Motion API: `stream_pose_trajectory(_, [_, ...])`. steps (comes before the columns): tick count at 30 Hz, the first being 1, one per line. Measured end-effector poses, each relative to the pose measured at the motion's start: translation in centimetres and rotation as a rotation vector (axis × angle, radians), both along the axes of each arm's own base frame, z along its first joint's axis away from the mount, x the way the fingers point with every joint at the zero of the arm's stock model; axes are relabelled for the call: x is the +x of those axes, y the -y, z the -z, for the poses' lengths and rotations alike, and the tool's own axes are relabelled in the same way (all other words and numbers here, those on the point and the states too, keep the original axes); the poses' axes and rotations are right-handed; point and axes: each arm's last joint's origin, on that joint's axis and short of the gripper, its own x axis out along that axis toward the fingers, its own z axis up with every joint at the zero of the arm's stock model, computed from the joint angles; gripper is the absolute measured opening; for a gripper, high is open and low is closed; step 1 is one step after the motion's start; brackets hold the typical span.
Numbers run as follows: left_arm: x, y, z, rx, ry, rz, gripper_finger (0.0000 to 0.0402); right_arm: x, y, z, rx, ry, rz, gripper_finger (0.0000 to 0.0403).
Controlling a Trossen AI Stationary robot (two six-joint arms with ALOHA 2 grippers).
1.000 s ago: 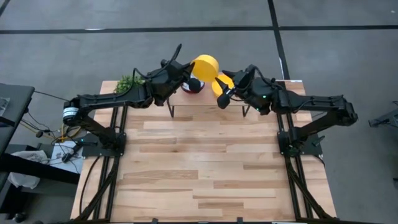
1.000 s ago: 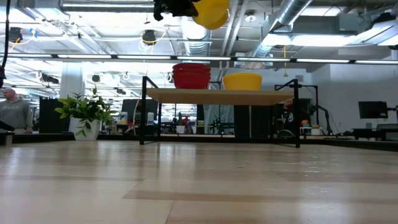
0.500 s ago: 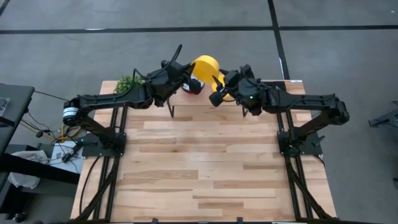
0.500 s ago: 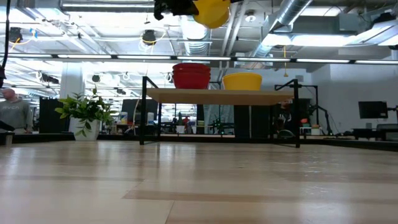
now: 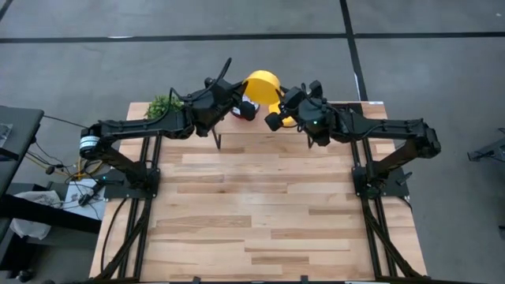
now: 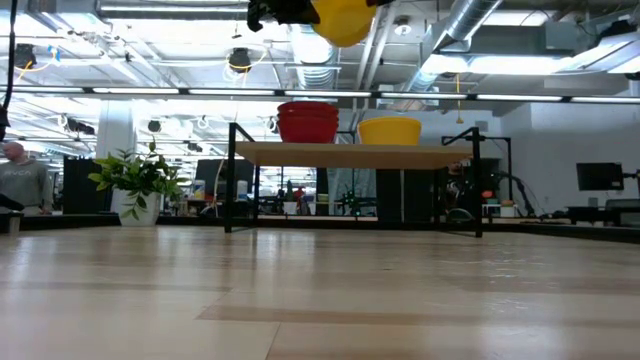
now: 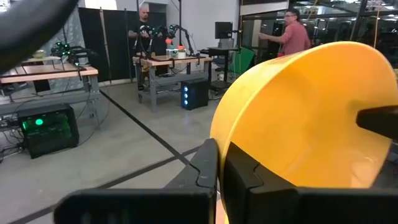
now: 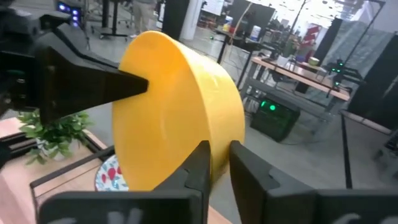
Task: Pick & Place Mini bowls
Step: Stack the yellow bowl on top of the yellow bowl on the shelf
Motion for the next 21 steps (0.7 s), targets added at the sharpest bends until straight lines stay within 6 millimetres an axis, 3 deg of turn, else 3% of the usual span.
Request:
stream_pose_trajectory(5, [-0.01, 0.01, 0.02, -0.005, 0.002, 0.001, 0.0004, -0.06, 0.09, -0.02, -0.01, -0.008, 0.017, 0.001])
stream_pose_trajectory(12, [0.08, 0.14, -0.04, -0.019, 0.028, 0.034, 0.0026, -0.12, 0.09, -0.05, -0.026, -0.026, 0.031, 0.0002])
stream_pose_trajectory(21, [0.14, 0.37, -0.21, -0.014, 0.038, 0.084, 0.0109, -0.04, 0.07, 0.16, -0.037, -0.058, 0.021, 0.0001])
